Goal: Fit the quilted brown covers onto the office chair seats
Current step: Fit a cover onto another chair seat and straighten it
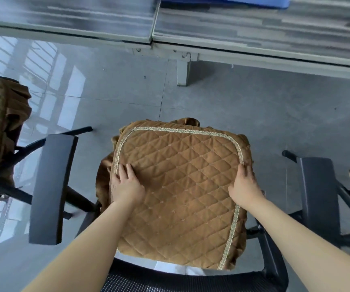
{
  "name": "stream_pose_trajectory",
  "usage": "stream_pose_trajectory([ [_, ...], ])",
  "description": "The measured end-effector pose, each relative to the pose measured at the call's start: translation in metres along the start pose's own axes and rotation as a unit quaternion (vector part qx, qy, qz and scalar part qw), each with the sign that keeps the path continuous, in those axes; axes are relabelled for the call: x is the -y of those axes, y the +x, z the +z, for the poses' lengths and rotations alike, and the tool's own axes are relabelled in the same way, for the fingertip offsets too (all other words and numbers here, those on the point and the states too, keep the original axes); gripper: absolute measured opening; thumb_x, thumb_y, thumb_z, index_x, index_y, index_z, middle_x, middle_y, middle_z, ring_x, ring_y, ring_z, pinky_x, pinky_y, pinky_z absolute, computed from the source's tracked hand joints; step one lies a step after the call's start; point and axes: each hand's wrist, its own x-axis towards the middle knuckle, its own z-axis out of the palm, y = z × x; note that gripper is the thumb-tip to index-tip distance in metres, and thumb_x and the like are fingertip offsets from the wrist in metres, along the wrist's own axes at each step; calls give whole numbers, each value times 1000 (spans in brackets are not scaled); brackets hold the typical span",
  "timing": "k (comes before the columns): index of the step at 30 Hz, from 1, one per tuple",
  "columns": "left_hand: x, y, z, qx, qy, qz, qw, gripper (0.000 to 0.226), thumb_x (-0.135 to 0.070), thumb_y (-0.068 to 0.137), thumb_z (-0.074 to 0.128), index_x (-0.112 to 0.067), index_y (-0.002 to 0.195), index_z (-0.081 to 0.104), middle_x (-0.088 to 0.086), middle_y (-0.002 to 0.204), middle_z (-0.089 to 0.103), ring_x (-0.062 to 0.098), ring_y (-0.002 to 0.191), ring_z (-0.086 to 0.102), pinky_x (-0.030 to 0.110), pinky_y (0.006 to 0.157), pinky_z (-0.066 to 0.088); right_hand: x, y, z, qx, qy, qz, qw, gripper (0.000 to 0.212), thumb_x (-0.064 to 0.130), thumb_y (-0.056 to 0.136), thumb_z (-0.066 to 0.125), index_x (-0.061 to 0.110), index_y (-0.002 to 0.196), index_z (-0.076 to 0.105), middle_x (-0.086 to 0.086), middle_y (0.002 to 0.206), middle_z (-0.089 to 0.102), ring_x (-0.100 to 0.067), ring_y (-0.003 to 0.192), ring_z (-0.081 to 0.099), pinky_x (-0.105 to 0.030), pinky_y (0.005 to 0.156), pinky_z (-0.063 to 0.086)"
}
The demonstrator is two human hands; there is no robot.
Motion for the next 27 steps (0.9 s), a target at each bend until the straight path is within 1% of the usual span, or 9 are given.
stream_pose_trajectory([
  [1,-7,-16,-8,50,-24,1,998,76,-32,96,46,-7,155,6,15,163,-3,36,149,2,44,121,13,3,-9,-6,24,56,23,998,75,20,94,48,7,153,3,-22,153,26,-37,132,39,-38,104,38],
  [3,-26,-56,-30,112,-113,29,987,63,-32,97,50,-6,150,28,16,158,22,33,145,24,36,115,27,6,-32,-20,50,114,46,991,65,21,94,47,6,149,16,-20,138,48,-34,115,53,-30,88,42],
  [5,-33,-96,-54,110,-197,44,973,50,-31,95,55,-5,138,49,15,141,50,30,131,47,28,100,40,14,-64,-38,55,111,37,992,59,23,95,46,8,147,24,-17,136,53,-33,113,55,-30,86,44],
  [6,-34,-113,-61,104,-212,47,971,46,-29,94,56,-7,134,52,12,136,56,28,125,53,25,95,42,16,-80,-45,51,105,22,993,58,24,96,45,9,148,26,-15,137,53,-31,111,56,-30,85,43],
  [10,-17,-179,-93,77,-240,69,965,39,-21,91,55,-16,129,57,2,132,58,19,115,58,25,93,46,41,-160,-83,40,139,-51,988,54,24,98,47,13,148,30,-7,140,52,-25,114,58,-29,89,43],
  [14,11,-255,-127,-17,-356,47,933,23,-20,94,51,-28,110,65,-15,102,64,5,70,59,24,59,49,68,-242,-104,44,141,-123,981,49,28,99,46,19,145,33,0,137,53,-18,121,53,-26,93,41],
  [20,81,-361,-172,-132,-530,34,837,23,-12,94,56,-31,98,69,-14,97,72,2,94,66,23,83,53,107,-345,-110,52,148,-207,966,38,29,97,50,27,135,45,10,126,58,-10,117,53,-24,96,41],
  [24,138,-412,-176,-199,-573,18,795,25,-6,94,56,-28,94,67,-10,92,73,11,92,68,30,83,53,136,-396,-97,59,122,-260,956,35,25,97,52,25,132,49,11,122,60,-5,117,54,-20,98,39],
  [27,193,-445,-172,-242,-591,4,770,23,-2,92,56,-23,93,67,-5,91,73,16,90,68,27,78,50,172,-435,-77,55,85,-310,945,36,25,98,51,25,134,48,11,124,60,-4,115,54,-18,96,39],
])
